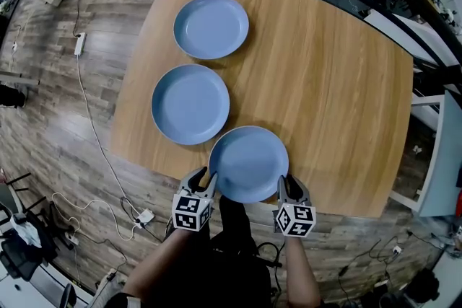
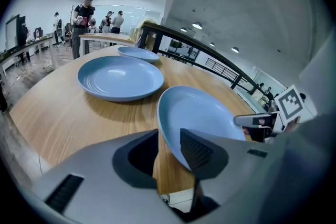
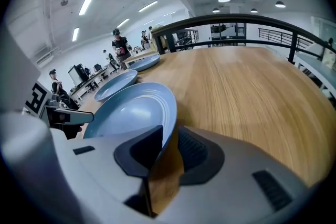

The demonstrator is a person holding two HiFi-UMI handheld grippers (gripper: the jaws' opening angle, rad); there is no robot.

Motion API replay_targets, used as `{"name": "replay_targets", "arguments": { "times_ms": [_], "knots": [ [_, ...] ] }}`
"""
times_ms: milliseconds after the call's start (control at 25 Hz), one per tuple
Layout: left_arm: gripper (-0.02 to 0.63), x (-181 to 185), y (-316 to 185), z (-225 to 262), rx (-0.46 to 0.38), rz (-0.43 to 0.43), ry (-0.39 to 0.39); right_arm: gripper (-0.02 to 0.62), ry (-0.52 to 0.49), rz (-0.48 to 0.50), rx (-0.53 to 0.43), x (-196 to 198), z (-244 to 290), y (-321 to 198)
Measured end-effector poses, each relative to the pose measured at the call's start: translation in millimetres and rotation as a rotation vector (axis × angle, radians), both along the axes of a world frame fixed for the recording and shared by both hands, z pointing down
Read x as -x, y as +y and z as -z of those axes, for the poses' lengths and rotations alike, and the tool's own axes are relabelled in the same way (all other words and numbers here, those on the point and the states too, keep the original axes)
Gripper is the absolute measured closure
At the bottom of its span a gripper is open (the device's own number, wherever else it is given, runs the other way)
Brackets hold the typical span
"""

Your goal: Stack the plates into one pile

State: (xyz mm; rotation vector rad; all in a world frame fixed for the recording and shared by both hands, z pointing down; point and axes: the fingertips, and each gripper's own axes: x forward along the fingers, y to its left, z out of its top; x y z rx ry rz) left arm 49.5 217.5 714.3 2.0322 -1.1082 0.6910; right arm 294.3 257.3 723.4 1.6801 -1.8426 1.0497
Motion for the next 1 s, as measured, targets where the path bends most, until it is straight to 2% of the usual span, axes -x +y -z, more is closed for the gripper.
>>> {"name": "replay_targets", "arguments": {
  "times_ms": [280, 440, 1000],
  "knots": [
    [0.471, -6, 1, -13, 0.046, -0.015, 0.015, 0.509, 0.011, 0.01, 0.005, 3, -5, -3],
    [0.502, -3, 0, -15, 0.041, -0.012, 0.009, 0.515, 0.0, 0.004, 0.006, 4, -4, -2],
    [0.508, -8, 11, -15, 0.049, -0.032, 0.019, 0.52, -0.002, -0.007, -0.009, -1, 0, 8]
  ]
}}
